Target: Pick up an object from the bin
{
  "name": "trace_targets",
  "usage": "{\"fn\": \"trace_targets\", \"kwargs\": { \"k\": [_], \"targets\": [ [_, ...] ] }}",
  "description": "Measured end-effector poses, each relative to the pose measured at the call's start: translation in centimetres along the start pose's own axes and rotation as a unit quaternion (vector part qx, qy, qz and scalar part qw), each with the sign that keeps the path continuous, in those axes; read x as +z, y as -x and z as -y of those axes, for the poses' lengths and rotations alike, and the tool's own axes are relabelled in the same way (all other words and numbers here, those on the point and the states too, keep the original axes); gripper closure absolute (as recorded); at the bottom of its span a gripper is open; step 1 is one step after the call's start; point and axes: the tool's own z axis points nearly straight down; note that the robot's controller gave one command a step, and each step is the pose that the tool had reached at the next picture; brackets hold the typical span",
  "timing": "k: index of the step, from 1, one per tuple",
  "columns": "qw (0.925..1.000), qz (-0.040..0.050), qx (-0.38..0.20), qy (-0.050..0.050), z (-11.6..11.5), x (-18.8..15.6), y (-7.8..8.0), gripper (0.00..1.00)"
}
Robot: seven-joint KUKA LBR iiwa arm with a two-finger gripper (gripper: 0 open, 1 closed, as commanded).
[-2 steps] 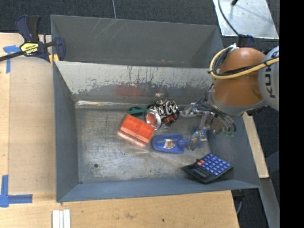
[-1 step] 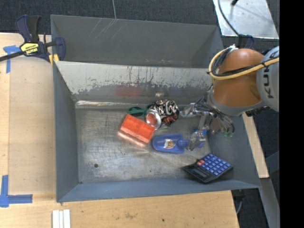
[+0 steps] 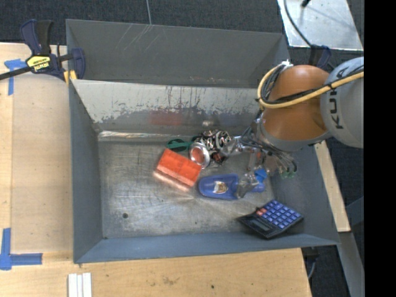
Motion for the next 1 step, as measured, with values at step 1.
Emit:
{"fn": "trace_targets", "kwargs": {
  "k": [1],
  "targets": [
    [0.9963, 0.0030, 0.086, 0.002, -0.50, 3.21, -0.90, 0.00]
  ]
}}
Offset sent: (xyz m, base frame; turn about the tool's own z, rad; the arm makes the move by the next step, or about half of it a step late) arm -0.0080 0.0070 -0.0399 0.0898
